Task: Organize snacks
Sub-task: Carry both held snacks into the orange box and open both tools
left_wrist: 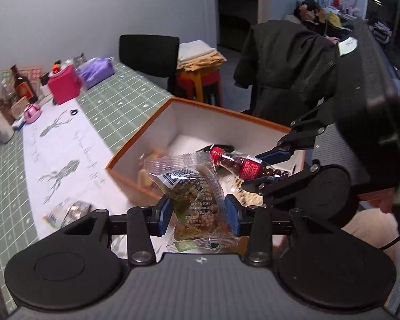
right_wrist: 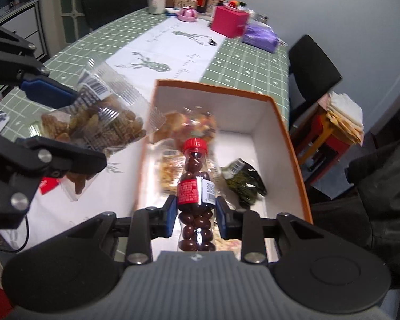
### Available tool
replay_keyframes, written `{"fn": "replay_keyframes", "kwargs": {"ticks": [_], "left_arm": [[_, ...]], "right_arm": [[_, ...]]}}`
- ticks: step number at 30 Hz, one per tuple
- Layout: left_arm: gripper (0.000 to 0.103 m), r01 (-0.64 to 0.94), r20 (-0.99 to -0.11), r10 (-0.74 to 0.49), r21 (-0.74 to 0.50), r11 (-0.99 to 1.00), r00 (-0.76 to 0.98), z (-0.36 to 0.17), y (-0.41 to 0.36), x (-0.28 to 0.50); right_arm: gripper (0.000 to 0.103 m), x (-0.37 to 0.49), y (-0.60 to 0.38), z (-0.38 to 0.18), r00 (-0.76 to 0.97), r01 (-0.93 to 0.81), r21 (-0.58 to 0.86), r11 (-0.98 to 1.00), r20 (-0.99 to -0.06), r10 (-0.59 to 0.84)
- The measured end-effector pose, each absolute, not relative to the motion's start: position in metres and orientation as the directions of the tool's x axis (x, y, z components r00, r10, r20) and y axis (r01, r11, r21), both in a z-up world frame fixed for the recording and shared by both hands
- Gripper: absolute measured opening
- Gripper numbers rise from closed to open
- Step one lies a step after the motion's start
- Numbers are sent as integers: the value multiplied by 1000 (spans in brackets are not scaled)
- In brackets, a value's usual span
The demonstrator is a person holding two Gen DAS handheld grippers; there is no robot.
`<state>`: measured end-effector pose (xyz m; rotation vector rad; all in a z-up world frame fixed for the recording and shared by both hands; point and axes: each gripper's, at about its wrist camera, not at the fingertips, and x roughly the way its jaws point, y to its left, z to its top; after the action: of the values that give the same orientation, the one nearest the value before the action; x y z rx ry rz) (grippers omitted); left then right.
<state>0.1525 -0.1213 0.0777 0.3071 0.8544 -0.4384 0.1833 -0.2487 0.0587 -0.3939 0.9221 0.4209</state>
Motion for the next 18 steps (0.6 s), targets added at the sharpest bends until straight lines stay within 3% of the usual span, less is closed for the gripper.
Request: {"fn": "replay_keyframes", "kwargs": {"ticks": [8, 18], "left_arm": [[48, 534, -792, -287, 59, 843, 540, 54, -157, 189], [48, 523, -873, -234, 28, 852, 428, 6, -169, 232]], "right_arm": [[29, 218, -283, 21, 510, -474, -211, 855, -857, 71], [29, 253, -293, -17, 429, -498, -227, 837, -903, 10]]}}
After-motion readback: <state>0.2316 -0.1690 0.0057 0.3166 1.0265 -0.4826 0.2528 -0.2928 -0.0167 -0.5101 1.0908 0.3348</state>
